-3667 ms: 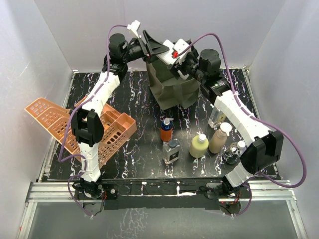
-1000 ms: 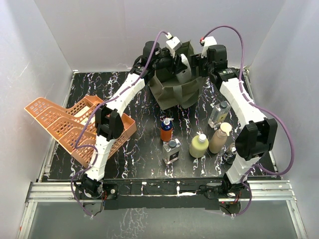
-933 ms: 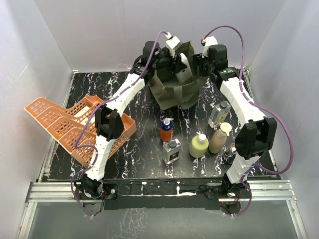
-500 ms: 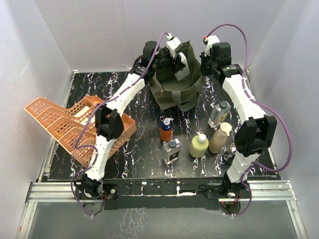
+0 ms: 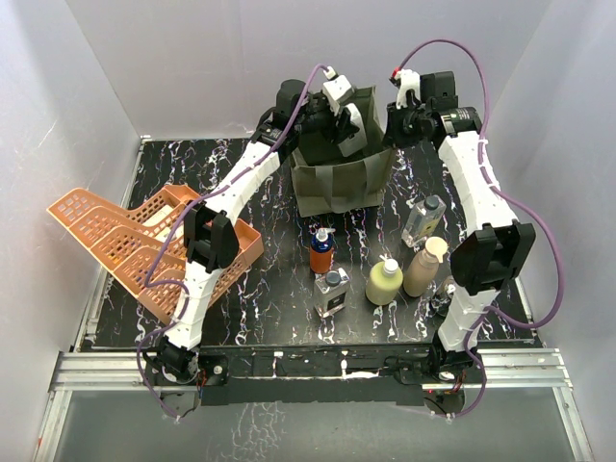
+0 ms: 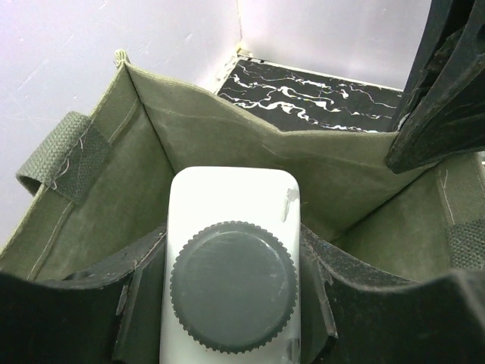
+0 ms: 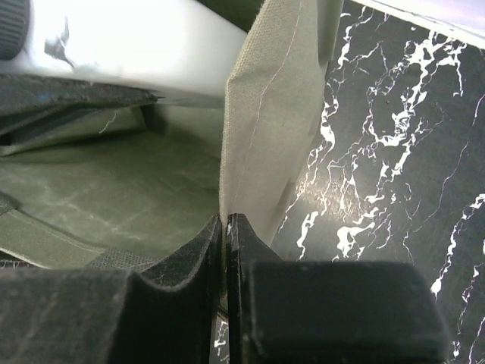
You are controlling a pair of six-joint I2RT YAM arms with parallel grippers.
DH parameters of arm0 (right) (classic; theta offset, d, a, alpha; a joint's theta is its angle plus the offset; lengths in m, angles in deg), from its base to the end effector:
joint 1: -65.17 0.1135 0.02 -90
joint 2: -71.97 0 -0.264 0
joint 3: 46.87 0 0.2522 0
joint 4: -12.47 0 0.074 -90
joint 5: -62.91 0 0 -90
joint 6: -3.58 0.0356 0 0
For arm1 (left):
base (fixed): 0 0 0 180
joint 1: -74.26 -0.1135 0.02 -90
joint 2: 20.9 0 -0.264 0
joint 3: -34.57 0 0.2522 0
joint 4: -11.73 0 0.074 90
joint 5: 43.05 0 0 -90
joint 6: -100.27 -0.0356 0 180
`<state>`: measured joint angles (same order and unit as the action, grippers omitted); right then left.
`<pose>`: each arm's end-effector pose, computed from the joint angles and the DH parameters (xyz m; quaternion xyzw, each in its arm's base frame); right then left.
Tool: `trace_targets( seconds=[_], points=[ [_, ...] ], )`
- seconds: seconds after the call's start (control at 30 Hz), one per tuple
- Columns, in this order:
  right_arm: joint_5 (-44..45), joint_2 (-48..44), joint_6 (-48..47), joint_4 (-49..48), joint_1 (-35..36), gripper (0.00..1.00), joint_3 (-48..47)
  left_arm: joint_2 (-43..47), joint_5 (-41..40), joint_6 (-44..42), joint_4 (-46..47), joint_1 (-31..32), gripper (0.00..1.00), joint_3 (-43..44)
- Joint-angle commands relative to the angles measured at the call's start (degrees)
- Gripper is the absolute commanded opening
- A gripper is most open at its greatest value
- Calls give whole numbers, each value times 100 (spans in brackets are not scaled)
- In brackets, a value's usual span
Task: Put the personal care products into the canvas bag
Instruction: Place the care product in the canvas bag.
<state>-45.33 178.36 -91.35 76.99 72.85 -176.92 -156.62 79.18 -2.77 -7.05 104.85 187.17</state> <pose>0.4019 0.0654 0.3975 -0.1641 0.8853 0.1540 0.4070 0.4676 -0.2985 0.3676 0.4358 0.5693 -0.2991 0.6297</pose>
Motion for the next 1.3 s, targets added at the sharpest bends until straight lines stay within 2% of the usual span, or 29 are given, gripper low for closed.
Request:
trace_targets(
  seconds=[0.0,0.5,0.63,1.0,1.27],
  points=[
    [-403,-281,-616,286,-194,8,-66,204,432,-11,777,51,0,233],
    [-1474,-117,-2408,1581,-751,8,-682,-71,404,-313,585,249,0,574],
    [-1773,-117,-2570,1665,-1015,8,-740,-90,343,-367,619,319,0,626],
    [-2811,291,-2677,2184,-1032,8,-751,141,106,-76,842,401,0,636],
    [-3192,258,-2808,2397,-1028,8,-760,274,178,-696,348,405,0,594]
  ],
)
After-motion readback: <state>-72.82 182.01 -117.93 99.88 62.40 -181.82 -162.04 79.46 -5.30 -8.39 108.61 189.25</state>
